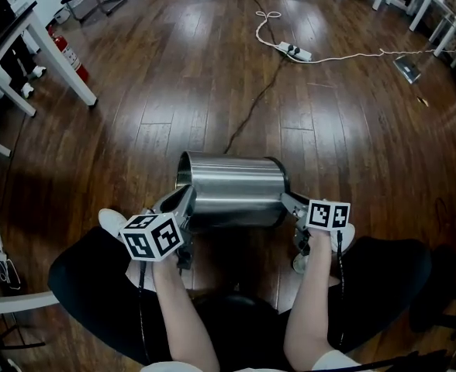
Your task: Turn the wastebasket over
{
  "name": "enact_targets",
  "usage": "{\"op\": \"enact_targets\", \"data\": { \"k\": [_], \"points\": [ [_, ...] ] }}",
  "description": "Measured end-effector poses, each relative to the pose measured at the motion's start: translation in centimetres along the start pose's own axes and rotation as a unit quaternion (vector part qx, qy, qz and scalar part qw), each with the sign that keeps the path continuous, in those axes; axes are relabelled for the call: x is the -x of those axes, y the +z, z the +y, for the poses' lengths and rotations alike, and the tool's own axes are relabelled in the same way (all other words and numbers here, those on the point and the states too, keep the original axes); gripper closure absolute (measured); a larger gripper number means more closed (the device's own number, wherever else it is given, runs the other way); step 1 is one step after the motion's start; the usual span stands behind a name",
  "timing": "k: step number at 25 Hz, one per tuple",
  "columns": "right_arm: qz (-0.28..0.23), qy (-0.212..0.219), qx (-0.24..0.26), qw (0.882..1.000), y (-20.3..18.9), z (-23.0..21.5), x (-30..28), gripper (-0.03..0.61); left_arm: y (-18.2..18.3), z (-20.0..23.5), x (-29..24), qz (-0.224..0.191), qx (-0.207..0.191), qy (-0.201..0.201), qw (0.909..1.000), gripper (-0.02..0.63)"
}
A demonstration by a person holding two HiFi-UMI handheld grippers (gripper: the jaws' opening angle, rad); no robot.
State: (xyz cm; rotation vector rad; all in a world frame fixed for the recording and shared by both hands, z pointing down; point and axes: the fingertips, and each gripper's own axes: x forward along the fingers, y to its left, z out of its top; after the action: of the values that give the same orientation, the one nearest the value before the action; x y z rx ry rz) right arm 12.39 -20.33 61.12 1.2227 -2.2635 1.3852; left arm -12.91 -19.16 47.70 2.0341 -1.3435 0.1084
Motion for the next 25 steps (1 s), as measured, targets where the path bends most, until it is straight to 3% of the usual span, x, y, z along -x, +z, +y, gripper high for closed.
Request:
{"op": "enact_targets", "data": {
  "k": [5, 8, 11, 13, 15, 19, 21, 25],
  "points": [
    [0.011, 0.028, -0.057, 0.998, -3.3, -0.2, -2.2, 0.480, 1.7, -2.8, 0.2, -0.008, -0.057, -0.018, 0.9982, 0.580],
    [-0.015, 0.024, -0.086, 0.996, -4.5, -1.5, -3.2, 0.477, 1.5, -4.8, -0.6, 0.003, -0.077, -0.039, 0.9963, 0.580],
    [-0.041, -0.019, -0.088, 0.995, -4.6, -3.8, -3.2, 0.479, 0.6, -7.6, -1.9, 0.025, -0.053, -0.079, 0.9952, 0.588],
    [-0.042, -0.055, -0.076, 0.995, -4.7, -5.2, -3.2, 0.487, 0.1, -10.5, -2.9, 0.026, -0.061, -0.121, 0.9904, 0.598],
    [-0.039, -0.087, -0.062, 0.994, -5.1, -6.3, -3.3, 0.598, -0.5, -13.2, -4.2, 0.020, -0.065, -0.149, 0.9864, 0.598],
    [-0.039, -0.129, -0.094, 0.986, -7.9, -9.1, -2.9, 0.595, -4.9, -14.6, -7.3, 0.072, -0.104, -0.128, 0.9837, 0.598],
    [-0.060, -0.151, -0.108, 0.981, -8.1, -10.4, -1.9, 0.595, -6.6, -14.8, -8.0, 0.088, -0.112, -0.139, 0.9800, 0.598],
    [-0.173, -0.149, -0.066, 0.971, -1.6, -9.8, 1.2, 0.580, -5.9, -13.3, -7.9, 0.083, -0.136, -0.126, 0.9792, 0.598]
  ]
}}
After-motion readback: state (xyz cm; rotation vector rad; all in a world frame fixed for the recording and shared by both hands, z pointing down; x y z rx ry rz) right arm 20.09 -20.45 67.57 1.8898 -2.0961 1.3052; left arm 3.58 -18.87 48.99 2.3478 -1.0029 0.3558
